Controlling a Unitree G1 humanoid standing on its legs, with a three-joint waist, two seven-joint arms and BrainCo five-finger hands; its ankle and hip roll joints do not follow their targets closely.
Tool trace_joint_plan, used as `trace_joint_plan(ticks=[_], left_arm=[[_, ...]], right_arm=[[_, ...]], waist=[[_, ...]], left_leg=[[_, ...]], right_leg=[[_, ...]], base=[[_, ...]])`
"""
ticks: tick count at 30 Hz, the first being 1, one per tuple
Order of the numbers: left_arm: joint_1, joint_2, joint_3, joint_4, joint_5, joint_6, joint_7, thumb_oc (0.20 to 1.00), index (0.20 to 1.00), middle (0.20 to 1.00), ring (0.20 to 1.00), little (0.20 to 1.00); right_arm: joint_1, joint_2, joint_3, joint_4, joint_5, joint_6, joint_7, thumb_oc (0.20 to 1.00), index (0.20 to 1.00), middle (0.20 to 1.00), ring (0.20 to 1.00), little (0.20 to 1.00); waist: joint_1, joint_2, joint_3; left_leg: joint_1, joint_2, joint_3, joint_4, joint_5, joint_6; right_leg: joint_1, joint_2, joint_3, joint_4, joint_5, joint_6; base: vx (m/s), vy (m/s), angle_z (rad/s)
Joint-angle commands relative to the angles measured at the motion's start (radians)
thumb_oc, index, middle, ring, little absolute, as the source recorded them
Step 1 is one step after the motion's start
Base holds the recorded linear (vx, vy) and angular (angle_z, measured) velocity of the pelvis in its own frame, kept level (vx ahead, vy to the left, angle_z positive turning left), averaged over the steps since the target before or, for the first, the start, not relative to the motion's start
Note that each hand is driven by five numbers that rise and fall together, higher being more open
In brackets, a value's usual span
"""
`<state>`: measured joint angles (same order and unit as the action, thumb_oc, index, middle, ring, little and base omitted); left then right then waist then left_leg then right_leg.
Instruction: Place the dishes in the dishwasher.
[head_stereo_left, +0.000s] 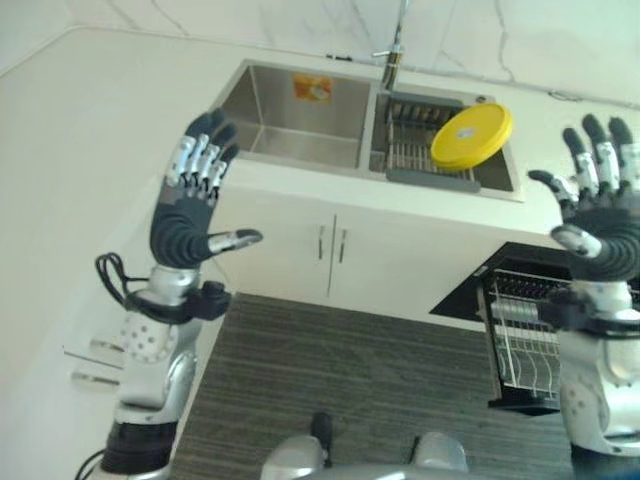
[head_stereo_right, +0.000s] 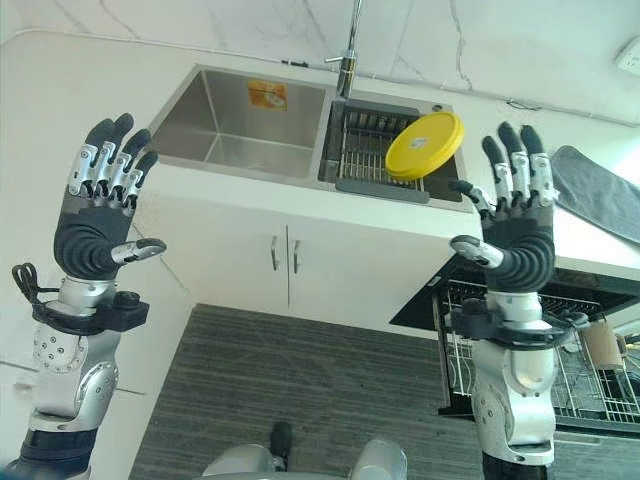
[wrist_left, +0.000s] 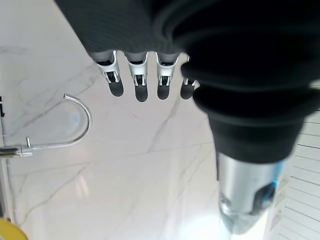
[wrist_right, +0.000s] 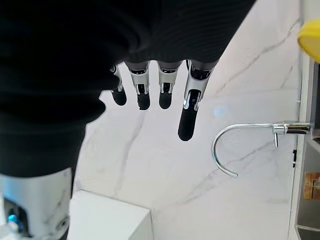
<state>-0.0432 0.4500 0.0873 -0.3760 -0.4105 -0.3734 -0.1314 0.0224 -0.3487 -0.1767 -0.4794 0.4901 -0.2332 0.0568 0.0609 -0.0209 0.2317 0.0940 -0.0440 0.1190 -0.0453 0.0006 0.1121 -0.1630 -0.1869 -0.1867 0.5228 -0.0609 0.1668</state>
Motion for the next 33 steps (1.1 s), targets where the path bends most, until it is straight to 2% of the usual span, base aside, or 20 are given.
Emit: trace_joint_plan(ticks=[1, 3, 5, 7, 9, 14, 16, 18, 19, 24, 25, 26, 28, 30, 32, 33], left_arm=[[0.022, 0.013, 0.036, -0.049, 0.017, -0.033, 0.024, 1.0, 1.0, 1.0, 1.0, 1.0], [0.033, 0.008, 0.041, -0.055, 0.005, -0.033, 0.014, 1.0, 1.0, 1.0, 1.0, 1.0], [0.04, 0.001, 0.038, -0.055, 0.004, -0.039, -0.003, 1.0, 1.0, 1.0, 1.0, 1.0], [0.053, -0.002, 0.033, -0.052, 0.013, -0.056, -0.018, 1.0, 1.0, 1.0, 1.0, 1.0], [0.072, 0.002, 0.036, -0.054, -0.002, -0.068, -0.028, 1.0, 1.0, 1.0, 1.0, 1.0], [0.097, 0.008, 0.039, -0.057, -0.081, -0.052, -0.044, 1.0, 1.0, 1.0, 1.0, 1.0], [0.107, -0.006, 0.032, -0.065, -0.111, -0.039, -0.051, 1.0, 1.0, 1.0, 1.0, 1.0], [0.112, -0.007, 0.029, -0.069, -0.108, -0.036, -0.054, 1.0, 1.0, 1.0, 1.0, 1.0], [0.127, -0.004, 0.036, -0.075, -0.105, -0.037, -0.051, 1.0, 1.0, 1.0, 1.0, 1.0], [0.173, -0.024, 0.048, -0.083, -0.136, -0.036, -0.07, 1.0, 1.0, 1.0, 1.0, 1.0], [0.181, -0.031, 0.048, -0.082, -0.139, -0.039, -0.072, 1.0, 1.0, 1.0, 1.0, 1.0], [0.181, -0.042, 0.038, -0.078, -0.132, -0.037, -0.076, 1.0, 1.0, 1.0, 1.0, 1.0], [0.177, -0.038, 0.031, -0.071, -0.137, -0.042, -0.081, 1.0, 1.0, 1.0, 1.0, 1.0], [0.19, -0.035, 0.032, -0.075, -0.148, -0.054, -0.096, 1.0, 1.0, 1.0, 1.0, 1.0], [0.199, -0.031, 0.035, -0.076, -0.158, -0.066, -0.103, 1.0, 1.0, 1.0, 1.0, 1.0], [0.192, -0.03, 0.029, -0.067, -0.162, -0.076, -0.105, 1.0, 1.0, 1.0, 1.0, 1.0]], right_arm=[[-0.022, -0.056, -0.058, 0.017, 0.022, -0.053, 0.013, 1.0, 1.0, 1.0, 1.0, 1.0], [-0.015, -0.07, -0.075, 0.029, 0.073, -0.072, 0.035, 1.0, 1.0, 1.0, 1.0, 1.0], [-0.003, -0.071, -0.083, 0.038, 0.088, -0.091, 0.05, 1.0, 1.0, 1.0, 1.0, 1.0], [0.012, -0.064, -0.078, 0.03, 0.09, -0.097, 0.053, 1.0, 1.0, 1.0, 1.0, 1.0], [0.023, -0.053, -0.068, 0.026, 0.092, -0.102, 0.057, 1.0, 1.0, 1.0, 1.0, 1.0], [0.028, -0.047, -0.033, 0.032, 0.096, -0.083, 0.03, 1.0, 1.0, 1.0, 1.0, 1.0], [0.019, -0.037, -0.019, 0.034, 0.071, -0.051, 0.006, 1.0, 1.0, 1.0, 1.0, 1.0], [0.022, -0.038, -0.021, 0.035, 0.06, -0.035, -0.01, 1.0, 1.0, 1.0, 1.0, 1.0], [0.04, -0.052, -0.036, 0.027, 0.082, -0.01, 0.027, 1.0, 1.0, 1.0, 1.0, 1.0], [0.086, -0.065, -0.057, 0.017, 0.123, 0.027, 0.095, 1.0, 1.0, 1.0, 1.0, 1.0], [0.091, -0.066, -0.055, 0.018, 0.121, 0.02, 0.092, 1.0, 1.0, 1.0, 1.0, 1.0], [0.086, -0.067, -0.05, 0.019, 0.132, 0.015, 0.087, 1.0, 1.0, 1.0, 1.0, 1.0], [0.068, -0.066, -0.038, 0.029, 0.115, 0.014, 0.083, 1.0, 1.0, 1.0, 1.0, 1.0], [0.059, -0.072, -0.034, 0.031, 0.092, 0.019, 0.06, 1.0, 1.0, 1.0, 1.0, 1.0], [0.063, -0.077, -0.042, 0.037, 0.095, 0.012, 0.078, 1.0, 1.0, 1.0, 1.0, 1.0], [0.07, -0.081, -0.053, 0.044, 0.095, 0.003, 0.087, 1.0, 1.0, 1.0, 1.0, 1.0]], waist=[[-0.004, 0.001, -0.036], [-0.016, -0.01, -0.029], [-0.044, -0.019, -0.027], [-0.065, -0.016, -0.023], [-0.071, -0.008, -0.015], [-0.079, -0.01, -0.022], [-0.089, -0.006, -0.042], [-0.096, -0.002, -0.053], [-0.107, -0.001, -0.071], [-0.101, -0.007, -0.082], [-0.095, -0.012, -0.077], [-0.088, -0.021, -0.065], [-0.084, -0.018, -0.059], [-0.083, -0.007, -0.062], [-0.087, 0.013, -0.067], [-0.091, 0.029, -0.072]], left_leg=[[-0.037, 0.042, -0.121, -0.032, -0.03, -0.109], [-0.034, 0.039, -0.115, -0.031, -0.037, -0.114], [-0.025, 0.026, -0.107, -0.032, -0.058, -0.108], [0.0, 0.024, -0.105, -0.036, -0.079, -0.1], [0.032, 0.029, -0.102, -0.036, -0.098, -0.096], [0.069, 0.025, -0.092, 0.022, -0.164, -0.082], [0.097, 0.048, -0.059, 0.074, -0.203, -0.101], [0.106, 0.063, -0.041, 0.098, -0.218, -0.115], [0.105, 0.085, -0.014, 0.162, -0.229, -0.138], [0.004, 0.094, -0.034, 0.446, -0.135, -0.182], [-0.034, 0.087, -0.04, 0.506, -0.127, -0.181], [-0.095, 0.091, -0.027, 0.532, -0.147, -0.165], [-0.096, 0.116, 0.006, 0.434, -0.153, -0.158], [-0.067, 0.134, 0.033, 0.293, -0.138, -0.168], [-0.04, 0.158, 0.053, 0.125, -0.089, -0.195], [-0.027, 0.177, 0.051, 0.029, -0.037, -0.222]], right_leg=[[0.13, 0.069, -0.052, -0.229, -0.047, -0.021], [0.135, 0.092, -0.034, -0.364, -0.033, -0.025], [0.111, 0.102, 0.026, -0.483, 0.055, -0.008], [0.062, 0.093, 0.046, -0.528, 0.126, 0.018], [0.017, 0.075, 0.023, -0.545, 0.173, 0.028], [0.037, 0.07, -0.004, -0.515, 0.167, 0.021], [0.068, 0.085, -0.03, -0.511, 0.133, -0.014], [0.079, 0.087, -0.044, -0.514, 0.126, -0.028], [0.1, 0.09, -0.056, -0.525, 0.116, -0.047], [0.15, 0.102, -0.056, -0.54, 0.079, -0.093], [0.165, 0.101, -0.052, -0.543, 0.075, -0.101], [0.185, 0.098, -0.048, -0.549, 0.073, -0.104], [0.205, 0.1, -0.043, -0.559, 0.064, -0.097], [0.216, 0.1, -0.038, -0.572, 0.057, -0.086], [0.226, 0.104, -0.037, -0.585, 0.049, -0.072], [0.235, 0.108, -0.036, -0.595, 0.038, -0.066]], base=[[0.16, -0.051, 0.05], [0.14, -0.086, -0.02], [0.18, -0.092, -0.11], [0.26, -0.168, 0.1], [0.34, -0.242, -0.04], [0.4, -0.283, -0.08], [0.53, -0.361, 0.02], [0.4, -0.261, -0.11], [0.41, -0.268, -0.13], [0.26, -0.201, -0.01], [0.23, -0.164, -0.26], [0.21, -0.107, -0.33], [0.16, 0.015, -0.16], [0.12, 0.126, 0.02], [0.1, 0.197, 0.04], [0.09, 0.213, -0.03]])
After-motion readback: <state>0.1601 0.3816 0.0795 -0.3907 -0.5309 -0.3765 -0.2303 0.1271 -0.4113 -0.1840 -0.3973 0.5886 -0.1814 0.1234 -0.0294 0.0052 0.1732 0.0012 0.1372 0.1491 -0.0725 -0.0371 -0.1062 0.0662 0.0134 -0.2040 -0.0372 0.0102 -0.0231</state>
